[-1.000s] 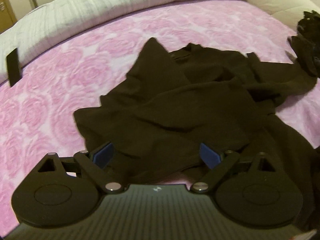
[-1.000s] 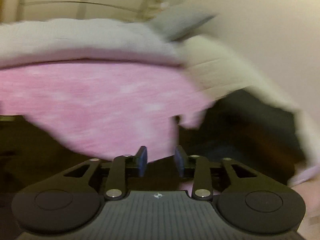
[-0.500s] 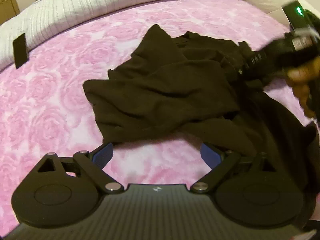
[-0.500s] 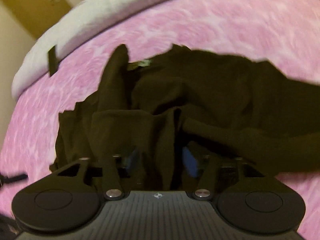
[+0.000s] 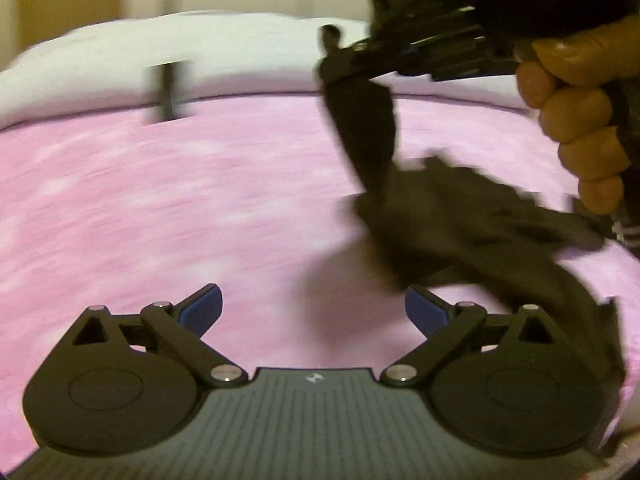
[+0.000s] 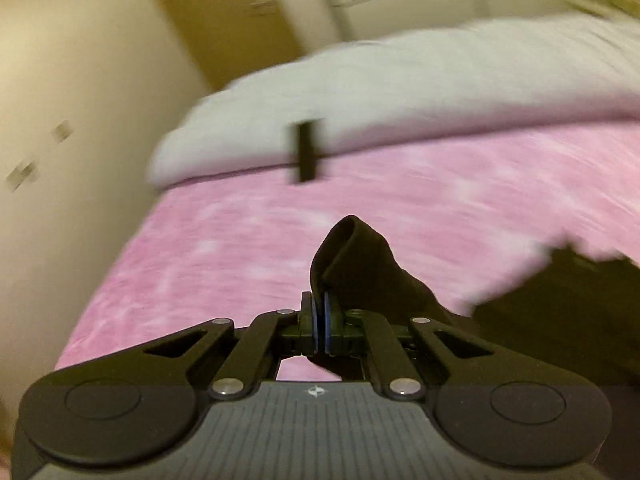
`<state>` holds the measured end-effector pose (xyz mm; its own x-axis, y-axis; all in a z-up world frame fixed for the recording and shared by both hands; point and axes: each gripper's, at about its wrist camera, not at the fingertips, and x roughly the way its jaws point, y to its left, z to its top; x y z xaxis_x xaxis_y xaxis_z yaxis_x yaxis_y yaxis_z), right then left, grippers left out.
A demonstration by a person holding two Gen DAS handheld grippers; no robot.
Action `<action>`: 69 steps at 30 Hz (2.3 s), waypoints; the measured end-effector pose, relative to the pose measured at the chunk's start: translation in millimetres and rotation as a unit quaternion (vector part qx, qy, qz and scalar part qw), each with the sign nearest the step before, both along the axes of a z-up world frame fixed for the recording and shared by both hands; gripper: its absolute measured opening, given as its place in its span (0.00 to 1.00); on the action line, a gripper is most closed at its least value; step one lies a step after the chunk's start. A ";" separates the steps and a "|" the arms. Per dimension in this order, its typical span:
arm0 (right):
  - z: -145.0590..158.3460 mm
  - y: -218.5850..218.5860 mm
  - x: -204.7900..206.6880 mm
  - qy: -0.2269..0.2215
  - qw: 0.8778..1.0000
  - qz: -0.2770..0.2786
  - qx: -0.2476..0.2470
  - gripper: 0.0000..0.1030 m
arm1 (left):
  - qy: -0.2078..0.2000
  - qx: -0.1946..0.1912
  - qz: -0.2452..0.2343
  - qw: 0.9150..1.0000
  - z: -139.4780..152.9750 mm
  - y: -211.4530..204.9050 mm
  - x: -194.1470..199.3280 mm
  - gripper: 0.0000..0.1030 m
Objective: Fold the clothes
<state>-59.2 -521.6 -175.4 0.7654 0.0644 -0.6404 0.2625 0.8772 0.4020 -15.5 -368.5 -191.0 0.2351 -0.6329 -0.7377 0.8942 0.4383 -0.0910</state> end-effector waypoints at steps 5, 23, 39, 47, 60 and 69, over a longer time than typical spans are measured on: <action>-6.9 115.3 115.5 -0.014 0.997 0.074 -0.005 0.04 | -0.025 0.038 0.129 0.991 -3.2 109.3 79.5 0.93; -15.1 352.5 340.1 -0.071 0.976 0.206 0.008 0.05 | 0.038 0.032 0.273 0.961 -30.7 194.0 104.8 0.93; -36.7 183.9 121.8 0.009 0.977 0.207 -0.054 0.60 | 0.018 -0.003 0.038 0.999 -28.7 1.2 80.5 0.93; -69.2 -86.0 -17.3 0.165 0.967 0.040 -0.188 0.57 | 0.066 0.007 -0.184 0.981 -81.3 -259.6 -19.7 0.77; -155.4 -217.7 -5.6 0.195 0.957 0.153 -0.147 0.02 | 0.019 0.109 -0.208 0.972 -120.9 -336.0 -26.0 0.03; -100.7 -258.2 28.2 0.114 0.969 0.066 -0.209 0.01 | -0.045 0.076 -0.150 0.985 -101.2 -401.2 23.5 0.04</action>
<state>-30.9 -779.8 -276.1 0.6036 -0.1494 -0.7831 0.1772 0.9829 -0.0509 8.0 -769.8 -292.2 0.1235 -0.5685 -0.8134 0.9869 0.1561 0.0407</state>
